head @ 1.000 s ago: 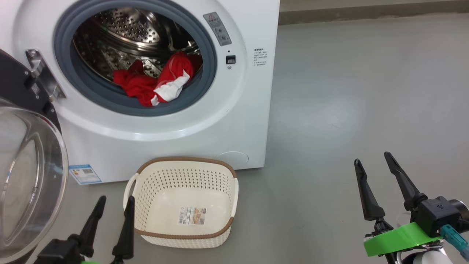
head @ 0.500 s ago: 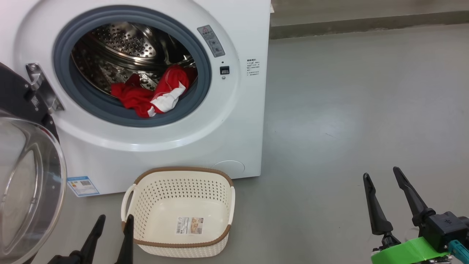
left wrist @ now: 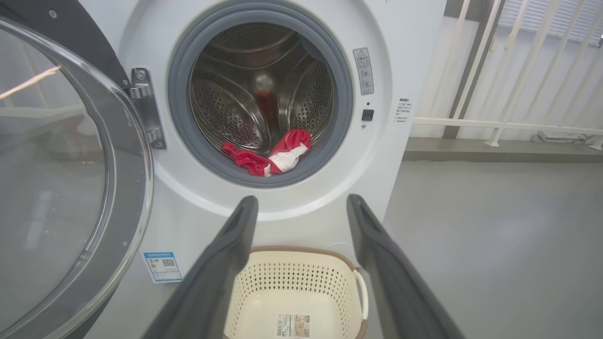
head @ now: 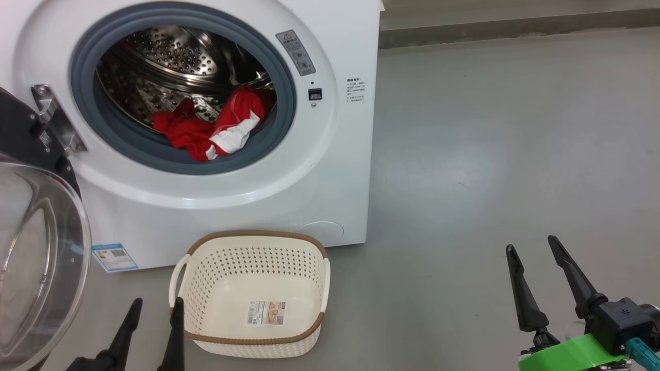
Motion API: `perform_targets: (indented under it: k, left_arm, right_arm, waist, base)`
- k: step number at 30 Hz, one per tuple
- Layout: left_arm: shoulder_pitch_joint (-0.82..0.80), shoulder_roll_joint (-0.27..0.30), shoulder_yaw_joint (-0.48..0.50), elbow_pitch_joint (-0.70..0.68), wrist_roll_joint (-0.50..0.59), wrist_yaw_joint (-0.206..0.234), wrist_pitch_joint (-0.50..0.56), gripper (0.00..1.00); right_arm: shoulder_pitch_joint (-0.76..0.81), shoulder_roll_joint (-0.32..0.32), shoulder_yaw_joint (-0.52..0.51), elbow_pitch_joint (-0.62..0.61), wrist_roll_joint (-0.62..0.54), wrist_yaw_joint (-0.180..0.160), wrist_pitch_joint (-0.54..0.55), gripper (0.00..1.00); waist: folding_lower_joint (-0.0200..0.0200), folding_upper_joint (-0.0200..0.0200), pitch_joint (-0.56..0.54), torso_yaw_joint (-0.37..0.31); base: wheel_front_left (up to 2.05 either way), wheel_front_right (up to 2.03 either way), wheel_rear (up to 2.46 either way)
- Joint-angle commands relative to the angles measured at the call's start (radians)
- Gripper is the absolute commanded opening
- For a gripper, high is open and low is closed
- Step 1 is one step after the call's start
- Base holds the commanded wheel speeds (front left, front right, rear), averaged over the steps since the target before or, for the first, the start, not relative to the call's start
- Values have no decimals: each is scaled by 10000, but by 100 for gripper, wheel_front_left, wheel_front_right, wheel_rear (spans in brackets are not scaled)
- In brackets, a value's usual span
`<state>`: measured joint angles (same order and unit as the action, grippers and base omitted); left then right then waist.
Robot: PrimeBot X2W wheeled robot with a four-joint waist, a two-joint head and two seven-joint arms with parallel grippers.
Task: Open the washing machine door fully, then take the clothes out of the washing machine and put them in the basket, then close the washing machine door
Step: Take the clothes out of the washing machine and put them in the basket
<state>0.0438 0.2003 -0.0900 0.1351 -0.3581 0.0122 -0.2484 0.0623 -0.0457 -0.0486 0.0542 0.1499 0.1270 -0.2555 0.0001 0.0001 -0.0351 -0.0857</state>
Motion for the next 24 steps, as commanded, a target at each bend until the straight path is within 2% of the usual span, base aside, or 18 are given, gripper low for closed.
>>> perform_targets:
  k: [1, 10, 19, 24]
  left_arm:
    - [-235, 190, 370, -268, 204, 160, -75, 100]
    - [-294, 210, 296, -336, 231, 322, 32, 100]
    - [-350, 86, 277, -715, -98, -7, -44, 100]
    - [-317, 113, 215, -688, 0, 87, -42, 100]
  right_arm:
    - [-215, -71, 292, -214, -41, 37, -63, 100]
    - [-267, -91, 424, -104, 69, 37, -63, 100]
    - [-337, -111, 485, -37, 115, 37, -63, 100]
    - [-376, -133, 485, -7, 131, 37, -63, 100]
  waist:
    - [-1, -1, 11, 9]
    - [-1, -1, 95, 58]
    - [-1, -1, 205, 152]
    - [-1, -1, 247, 191]
  base:
    - [55, -55, 0]
    - [123, -123, 0]
    - [186, -184, -2]
    - [105, -105, 0]
